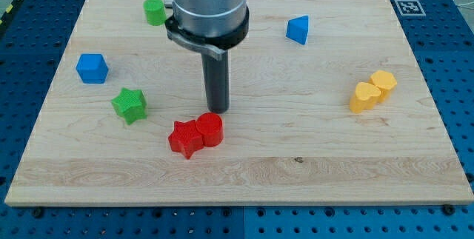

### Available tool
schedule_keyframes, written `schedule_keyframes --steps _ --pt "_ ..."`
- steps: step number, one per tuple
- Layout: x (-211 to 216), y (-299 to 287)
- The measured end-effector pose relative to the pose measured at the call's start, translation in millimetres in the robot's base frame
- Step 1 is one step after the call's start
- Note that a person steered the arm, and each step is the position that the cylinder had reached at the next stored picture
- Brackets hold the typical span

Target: Push the green star slightly up

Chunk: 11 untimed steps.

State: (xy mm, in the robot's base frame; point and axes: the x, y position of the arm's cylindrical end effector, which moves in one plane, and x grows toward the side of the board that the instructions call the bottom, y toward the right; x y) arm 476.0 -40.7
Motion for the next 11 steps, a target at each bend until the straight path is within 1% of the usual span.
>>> schedule_keyframes --steps 1,2,4,5,6,7,8,11 --pt "-14.4 -37.1" --pt "-5.5 -57.4" --pt "41.4 -72.3" --pt "61.6 -108.1" --pt "56.5 -120.1" --pt "30.0 -120.1" --pt "17.3 -120.1" --pt "12.6 -141.7"
